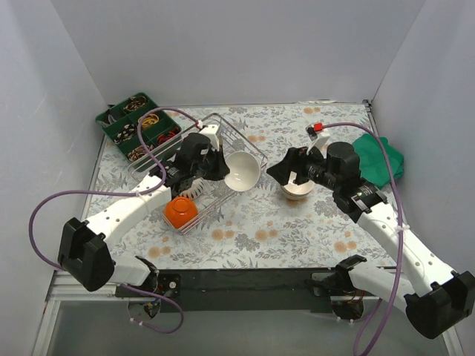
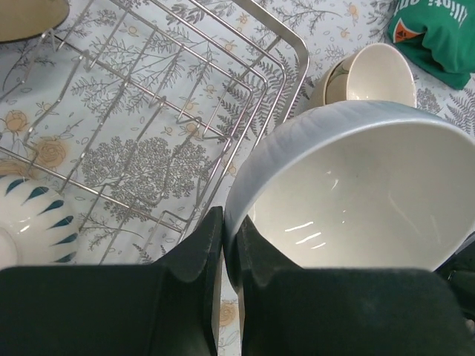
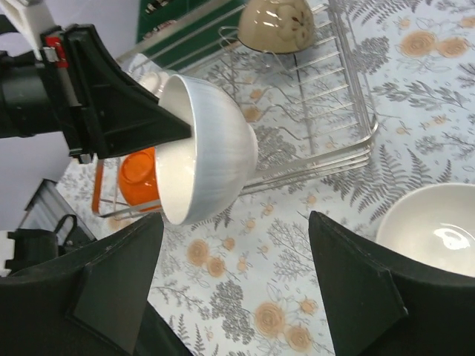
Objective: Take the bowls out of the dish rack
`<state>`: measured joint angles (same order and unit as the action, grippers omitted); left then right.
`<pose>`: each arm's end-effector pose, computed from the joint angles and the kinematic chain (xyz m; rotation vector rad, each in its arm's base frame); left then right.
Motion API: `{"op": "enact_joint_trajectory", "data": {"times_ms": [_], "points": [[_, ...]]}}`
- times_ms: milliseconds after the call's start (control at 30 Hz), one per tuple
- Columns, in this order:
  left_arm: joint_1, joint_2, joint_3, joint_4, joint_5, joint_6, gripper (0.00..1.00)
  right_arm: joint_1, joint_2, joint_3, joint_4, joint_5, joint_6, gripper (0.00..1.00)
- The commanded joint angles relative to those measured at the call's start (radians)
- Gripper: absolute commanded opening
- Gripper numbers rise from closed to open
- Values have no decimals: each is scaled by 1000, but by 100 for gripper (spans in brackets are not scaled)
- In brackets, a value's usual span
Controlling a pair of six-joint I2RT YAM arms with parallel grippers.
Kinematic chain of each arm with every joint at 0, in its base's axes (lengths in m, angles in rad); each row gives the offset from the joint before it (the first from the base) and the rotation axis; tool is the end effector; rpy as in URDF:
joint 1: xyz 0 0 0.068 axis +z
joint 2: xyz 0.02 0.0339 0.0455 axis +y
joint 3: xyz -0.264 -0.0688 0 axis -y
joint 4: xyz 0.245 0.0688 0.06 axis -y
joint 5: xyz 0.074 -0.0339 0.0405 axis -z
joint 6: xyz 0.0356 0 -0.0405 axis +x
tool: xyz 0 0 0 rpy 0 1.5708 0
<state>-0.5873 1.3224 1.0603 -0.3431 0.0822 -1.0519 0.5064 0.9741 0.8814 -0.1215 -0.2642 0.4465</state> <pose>0.2459 -0.1672 0.3016 -0.4940 2.3092 -0.9707 0.1940 0.1183 0.3459 -0.2551 1.8552 0.9080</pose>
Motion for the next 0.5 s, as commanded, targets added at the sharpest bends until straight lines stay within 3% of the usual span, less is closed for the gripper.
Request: {"op": "enact_joint_trajectory", "data": {"times_ms": [0, 133, 467], "points": [[-89, 32, 104, -121, -186, -62, 0, 15, -2, 63, -156, 106, -91, 87], [-181, 95, 193, -230, -275, -129, 0, 35, 6, 94, -213, 172, -107, 85], [-299, 208, 309, -310, -364, -186, 0, 116, 87, 128, -279, 253, -129, 71]]}}
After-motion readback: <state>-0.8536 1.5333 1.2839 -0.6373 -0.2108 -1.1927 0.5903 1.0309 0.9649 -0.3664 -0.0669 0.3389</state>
